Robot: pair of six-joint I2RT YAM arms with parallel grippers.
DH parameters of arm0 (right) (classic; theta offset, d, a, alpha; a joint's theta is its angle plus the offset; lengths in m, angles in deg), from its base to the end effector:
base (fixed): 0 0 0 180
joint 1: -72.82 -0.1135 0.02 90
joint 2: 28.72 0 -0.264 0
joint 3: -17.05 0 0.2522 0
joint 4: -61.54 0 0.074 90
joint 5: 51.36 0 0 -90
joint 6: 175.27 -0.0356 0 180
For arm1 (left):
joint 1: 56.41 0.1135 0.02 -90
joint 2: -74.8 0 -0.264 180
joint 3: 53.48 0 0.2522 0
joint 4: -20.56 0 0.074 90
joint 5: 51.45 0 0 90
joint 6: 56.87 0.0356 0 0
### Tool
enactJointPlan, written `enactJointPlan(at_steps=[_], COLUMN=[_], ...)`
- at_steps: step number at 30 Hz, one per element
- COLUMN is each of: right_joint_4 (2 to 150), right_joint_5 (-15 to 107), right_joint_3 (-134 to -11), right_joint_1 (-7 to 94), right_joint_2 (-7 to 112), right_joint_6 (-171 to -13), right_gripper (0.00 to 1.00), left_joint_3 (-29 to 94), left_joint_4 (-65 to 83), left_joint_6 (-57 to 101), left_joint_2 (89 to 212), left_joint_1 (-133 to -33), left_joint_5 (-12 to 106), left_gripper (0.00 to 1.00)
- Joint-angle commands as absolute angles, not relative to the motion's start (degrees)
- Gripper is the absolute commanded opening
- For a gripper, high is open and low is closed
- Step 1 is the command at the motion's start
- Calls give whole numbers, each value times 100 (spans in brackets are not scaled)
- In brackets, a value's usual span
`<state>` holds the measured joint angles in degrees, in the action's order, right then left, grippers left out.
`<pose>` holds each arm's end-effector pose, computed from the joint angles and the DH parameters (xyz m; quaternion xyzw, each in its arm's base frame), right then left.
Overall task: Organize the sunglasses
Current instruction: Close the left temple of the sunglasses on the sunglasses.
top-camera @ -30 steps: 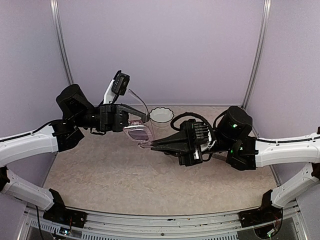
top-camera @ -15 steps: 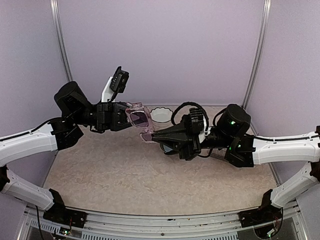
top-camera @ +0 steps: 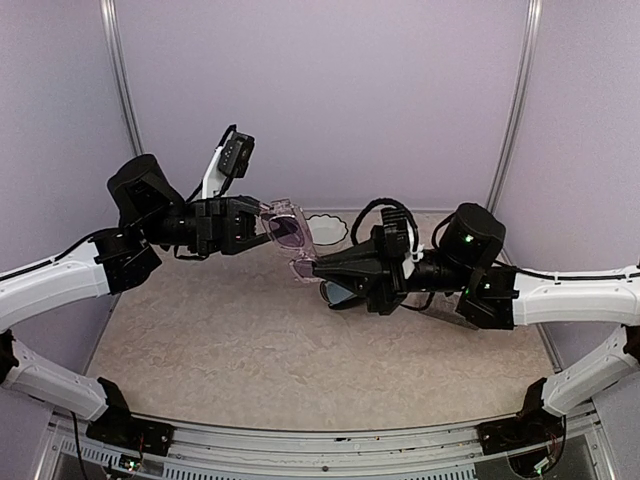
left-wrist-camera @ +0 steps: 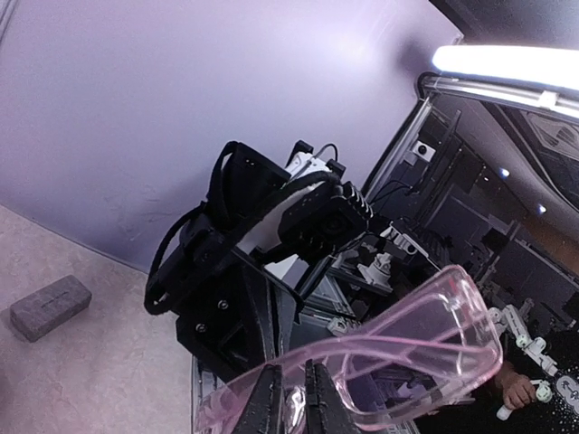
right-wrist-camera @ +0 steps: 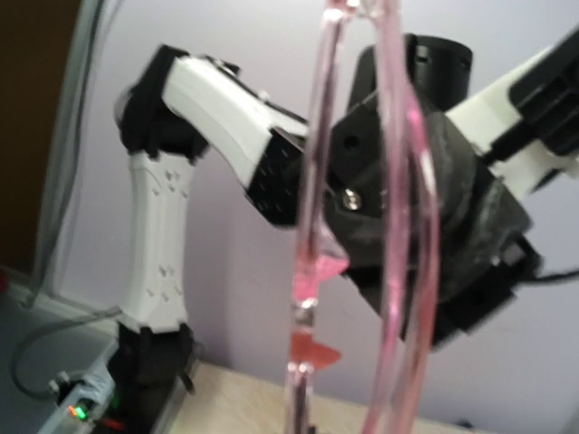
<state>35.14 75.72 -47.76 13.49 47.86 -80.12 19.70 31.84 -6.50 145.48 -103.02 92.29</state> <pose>0.1370 0.2730 0.3447 -0.5220 0.3560 0.5147 0.5795 0.1694 -0.2210 0.3963 0.3885 0.5279 -0.6834 0.3217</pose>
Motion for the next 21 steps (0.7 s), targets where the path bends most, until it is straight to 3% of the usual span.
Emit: enactJointPlan(at_steps=[1,3,8,14,17,21], right_joint_4=[4578,5041,6293,7818,8274,8907], right_joint_5=[7239,7112,6875,6483,6085,5577], right_joint_3=[-4790,-4795,-4885,-5273,-5370,-5511], right_joint_1=[1581,1664,1970,2308,2397,2525], right_joint_2=[4307,4132,3876,4075,4200,4521], right_joint_6=[-7488,-7179,-6387,-4999,-4297,-3230], right_gripper=[0,0,0,0,0,0], left_joint_3=[2021,1914,1412,1170,1182,1178], left_joint_4=[2623,2484,2331,1504,989,439], left_joint_6=[-323,-283,-426,-224,-28,175], left_joint_2=[14232,14063,13509,12936,12739,12512], left_joint_1=[-10045,-9822,-9094,-8318,-8082,-7841], left_joint_5=[8755,8420,7661,7112,6949,6778], left_gripper=[11,12,25,53,74,86])
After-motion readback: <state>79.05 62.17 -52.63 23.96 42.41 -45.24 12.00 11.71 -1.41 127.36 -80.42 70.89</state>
